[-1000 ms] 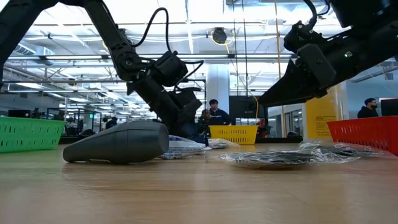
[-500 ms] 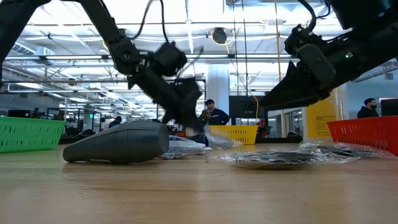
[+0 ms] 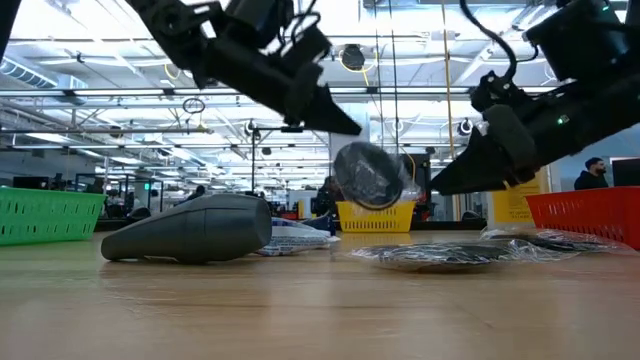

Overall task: Pick & Place Travel size toiletries
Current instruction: Put the black hairbrush into the blue bin

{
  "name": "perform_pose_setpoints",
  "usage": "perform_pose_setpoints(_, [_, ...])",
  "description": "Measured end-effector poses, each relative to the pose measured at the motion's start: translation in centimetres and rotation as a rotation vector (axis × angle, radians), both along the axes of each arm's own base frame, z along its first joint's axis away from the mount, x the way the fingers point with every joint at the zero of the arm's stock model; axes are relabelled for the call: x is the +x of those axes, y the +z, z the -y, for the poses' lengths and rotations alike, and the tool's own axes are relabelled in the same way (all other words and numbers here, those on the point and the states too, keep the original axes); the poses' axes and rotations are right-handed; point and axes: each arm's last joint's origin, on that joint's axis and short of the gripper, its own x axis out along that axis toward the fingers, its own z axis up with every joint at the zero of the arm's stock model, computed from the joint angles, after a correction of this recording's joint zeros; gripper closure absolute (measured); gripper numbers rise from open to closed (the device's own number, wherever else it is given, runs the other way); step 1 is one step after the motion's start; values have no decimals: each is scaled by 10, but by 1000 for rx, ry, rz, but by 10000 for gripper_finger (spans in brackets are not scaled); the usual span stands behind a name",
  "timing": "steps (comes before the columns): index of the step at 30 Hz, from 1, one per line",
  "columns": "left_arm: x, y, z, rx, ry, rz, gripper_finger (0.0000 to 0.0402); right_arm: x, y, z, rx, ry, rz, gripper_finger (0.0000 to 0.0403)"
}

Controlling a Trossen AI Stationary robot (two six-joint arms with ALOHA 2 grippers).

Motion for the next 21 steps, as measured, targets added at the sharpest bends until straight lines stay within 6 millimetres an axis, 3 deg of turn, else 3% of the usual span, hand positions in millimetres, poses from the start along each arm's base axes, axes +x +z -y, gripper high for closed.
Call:
perform_pose_setpoints(5, [1,1,15,18,-46,4,398,5,9,-2,-120,110,25,149])
perform_pose_setpoints(14, [2,2,30,13,-95,19,394,11,14,10,-76,177,71,151])
perform_pose_setpoints(21, [2,3,34,9,-105,26,398,21,20,10,-84,243,62,206])
